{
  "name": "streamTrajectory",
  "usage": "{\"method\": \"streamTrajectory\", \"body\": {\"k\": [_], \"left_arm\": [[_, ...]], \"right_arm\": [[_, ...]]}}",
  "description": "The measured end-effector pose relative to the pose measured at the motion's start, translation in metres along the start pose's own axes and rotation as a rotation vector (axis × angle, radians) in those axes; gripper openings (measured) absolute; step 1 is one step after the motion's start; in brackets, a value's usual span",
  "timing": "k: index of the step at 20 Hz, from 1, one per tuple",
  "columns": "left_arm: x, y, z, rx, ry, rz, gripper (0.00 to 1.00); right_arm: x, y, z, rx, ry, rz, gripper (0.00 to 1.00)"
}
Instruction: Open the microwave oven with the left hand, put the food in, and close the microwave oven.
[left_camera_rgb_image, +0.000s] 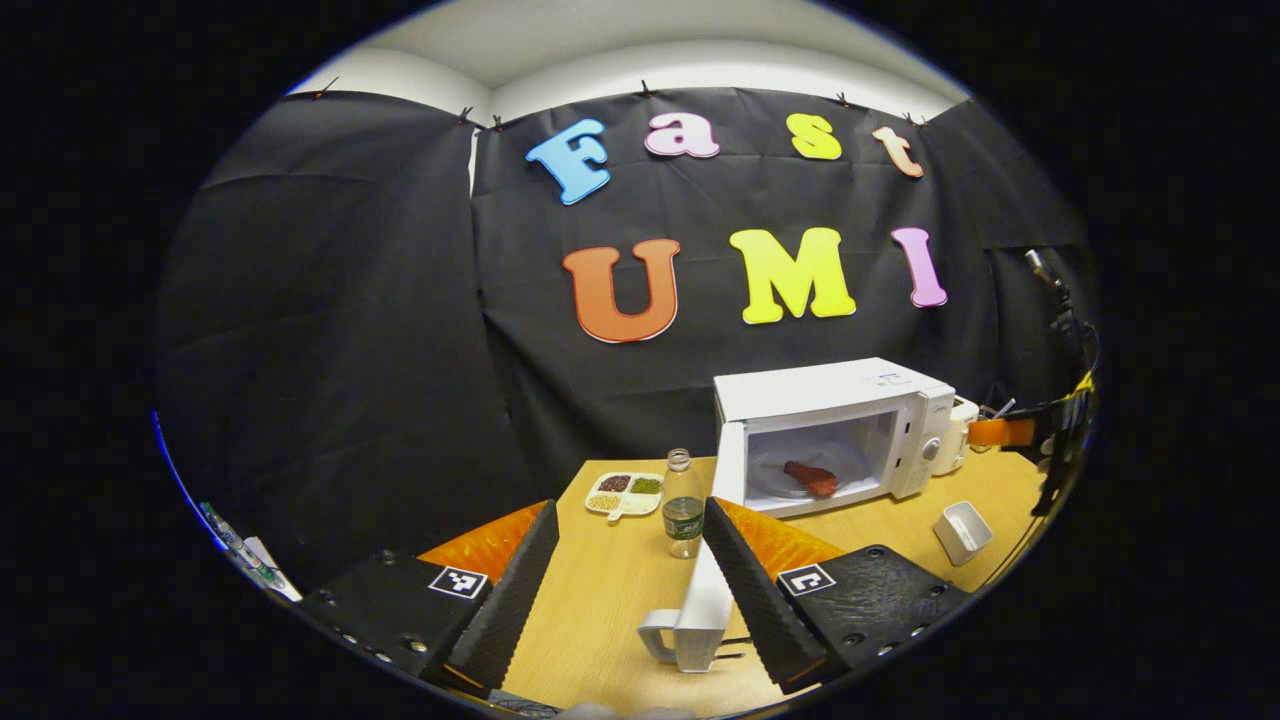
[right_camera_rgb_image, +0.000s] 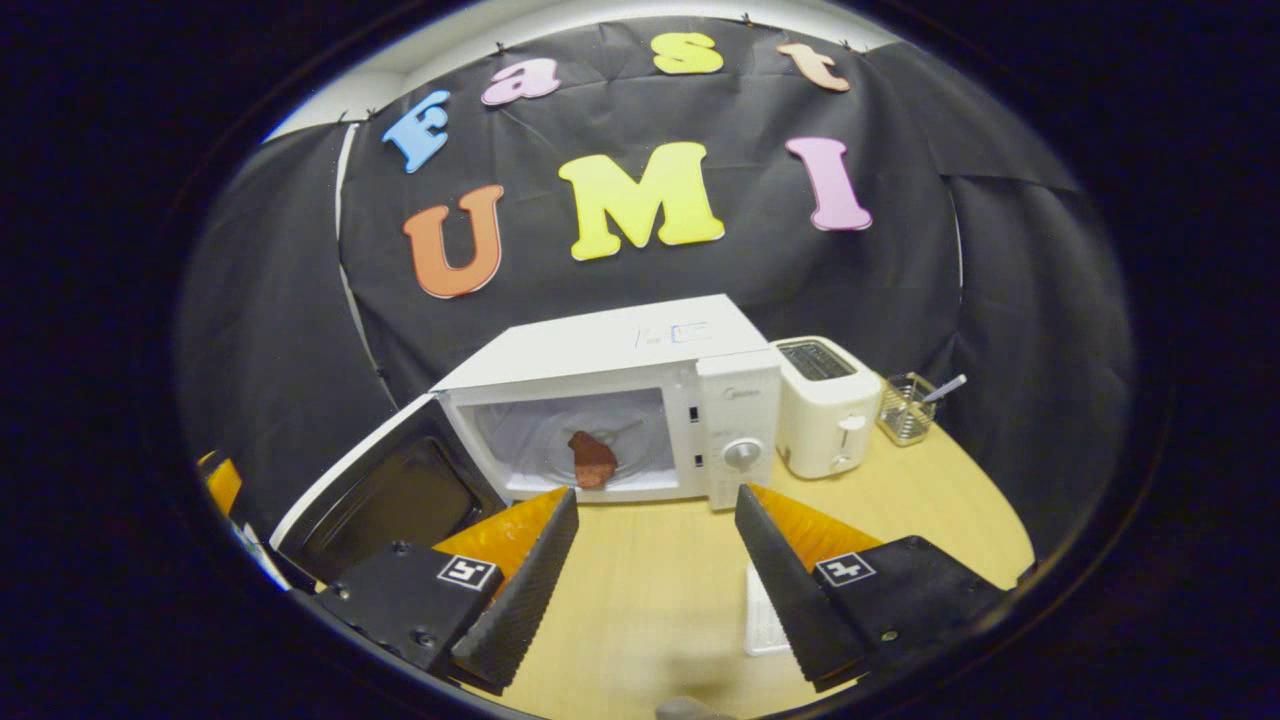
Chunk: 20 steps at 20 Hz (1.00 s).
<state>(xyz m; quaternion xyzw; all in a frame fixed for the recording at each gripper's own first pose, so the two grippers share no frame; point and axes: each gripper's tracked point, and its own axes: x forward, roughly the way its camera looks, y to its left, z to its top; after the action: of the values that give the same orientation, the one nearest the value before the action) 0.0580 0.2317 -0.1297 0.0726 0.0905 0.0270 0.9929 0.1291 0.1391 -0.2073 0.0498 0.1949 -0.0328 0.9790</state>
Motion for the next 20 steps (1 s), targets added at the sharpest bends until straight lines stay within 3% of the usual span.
{"method": "streamTrajectory", "body": {"k": [1, 2, 3, 4, 5, 6, 7, 8, 9, 10, 11, 20], "left_arm": [[0.000, 0.007, -0.004, 0.001, 0.001, 0.012, 0.86], [0.001, 0.010, -0.011, -0.003, 0.009, 0.007, 0.84], [0.001, 0.012, -0.016, -0.006, 0.016, 0.003, 0.84], [0.000, 0.009, -0.016, -0.004, 0.010, -0.021, 0.63], [0.000, 0.002, -0.017, 0.005, 0.003, -0.049, 0.68], [-0.001, 0.003, -0.018, 0.022, -0.011, -0.042, 0.38], [0.000, 0.011, -0.021, 0.034, -0.014, -0.011, 0.22], [0.006, 0.018, -0.028, 0.039, -0.007, 0.012, 0.06], [0.009, 0.017, -0.035, 0.032, 0.003, 0.008, 0.02], [0.012, 0.011, -0.040, 0.019, 0.012, -0.012, 0.00], [0.015, 0.007, -0.043, 0.012, 0.002, -0.026, 0.00], [0.037, 0.000, -0.098, -0.018, 0.093, -0.060, 0.00]], "right_arm": [[-0.019, -0.012, 0.002, -0.017, -0.002, -0.019, 1.00], [-0.032, -0.020, 0.005, -0.035, -0.004, -0.035, 0.90], [-0.045, -0.028, 0.004, -0.050, 0.000, -0.053, 1.00], [-0.059, -0.034, 0.006, -0.056, -0.004, -0.068, 1.00], [-0.070, -0.040, 0.010, -0.049, -0.011, -0.082, 1.00], [-0.079, -0.042, 0.012, -0.034, -0.014, -0.085, 1.00], [-0.085, -0.043, 0.013, -0.021, -0.016, -0.085, 0.91], [-0.089, -0.041, 0.015, -0.018, -0.020, -0.083, 1.00], [-0.092, -0.041, 0.017, -0.034, -0.026, -0.091, 1.00], [-0.094, -0.042, 0.020, -0.048, -0.035, -0.094, 0.90], [-0.097, -0.040, 0.023, -0.040, -0.041, -0.089, 1.00], [-0.105, -0.044, 0.015, -0.009, -0.005, -0.078, 1.00]]}}
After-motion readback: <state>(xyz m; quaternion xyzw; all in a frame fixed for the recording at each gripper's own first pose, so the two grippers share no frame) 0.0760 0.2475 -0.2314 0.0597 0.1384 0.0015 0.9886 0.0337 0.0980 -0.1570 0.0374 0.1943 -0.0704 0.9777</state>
